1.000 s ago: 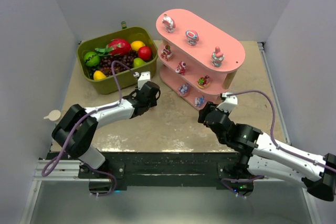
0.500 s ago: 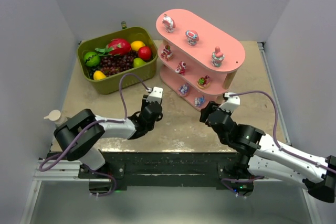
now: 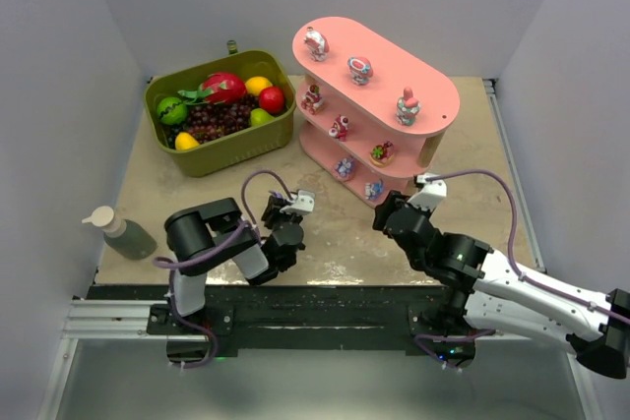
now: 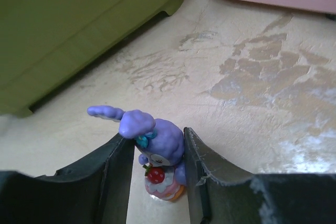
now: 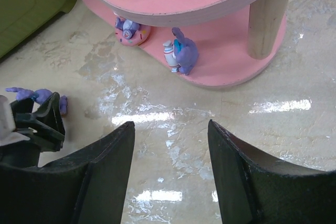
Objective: Place and organize the plastic toys onto the shelf
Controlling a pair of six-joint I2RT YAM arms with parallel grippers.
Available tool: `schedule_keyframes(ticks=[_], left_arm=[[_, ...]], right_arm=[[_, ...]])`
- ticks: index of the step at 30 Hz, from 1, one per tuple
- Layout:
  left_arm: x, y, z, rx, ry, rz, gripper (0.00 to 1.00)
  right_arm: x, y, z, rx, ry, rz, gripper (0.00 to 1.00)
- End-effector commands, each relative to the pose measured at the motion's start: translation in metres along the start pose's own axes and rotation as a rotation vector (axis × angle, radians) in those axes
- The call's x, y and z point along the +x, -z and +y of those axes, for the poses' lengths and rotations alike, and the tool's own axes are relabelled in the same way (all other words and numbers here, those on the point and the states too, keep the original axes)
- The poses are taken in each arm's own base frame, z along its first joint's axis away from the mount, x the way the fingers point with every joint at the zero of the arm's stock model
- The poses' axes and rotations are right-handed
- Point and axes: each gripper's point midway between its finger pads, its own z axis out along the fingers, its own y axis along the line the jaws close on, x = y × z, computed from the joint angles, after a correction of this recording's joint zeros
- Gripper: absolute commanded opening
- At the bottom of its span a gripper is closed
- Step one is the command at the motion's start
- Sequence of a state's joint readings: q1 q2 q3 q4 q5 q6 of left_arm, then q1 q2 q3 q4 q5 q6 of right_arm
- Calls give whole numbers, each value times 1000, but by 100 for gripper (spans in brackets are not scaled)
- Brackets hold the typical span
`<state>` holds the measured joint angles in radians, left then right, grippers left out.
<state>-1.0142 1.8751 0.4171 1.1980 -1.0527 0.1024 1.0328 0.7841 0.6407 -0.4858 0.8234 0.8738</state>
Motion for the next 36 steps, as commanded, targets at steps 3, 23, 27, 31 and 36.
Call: schedule_keyframes(ticks=[3, 23, 27, 31, 36], left_arm=[[-45, 3, 19, -142, 162, -203, 16], [-35, 2, 5, 56, 351, -106, 63], [-35, 4, 2, 90, 346, -96, 68], [-28, 7, -1, 118, 356, -79, 75], [-15, 14, 1, 163, 424, -4, 87]], right_arm=[[-2, -4, -3, 10, -20, -36, 61], [-1, -11, -7, 56, 18, -52, 62], [1, -12, -10, 64, 19, -53, 63], [2, -13, -10, 64, 23, -47, 64], [1, -14, -7, 63, 32, -39, 65]])
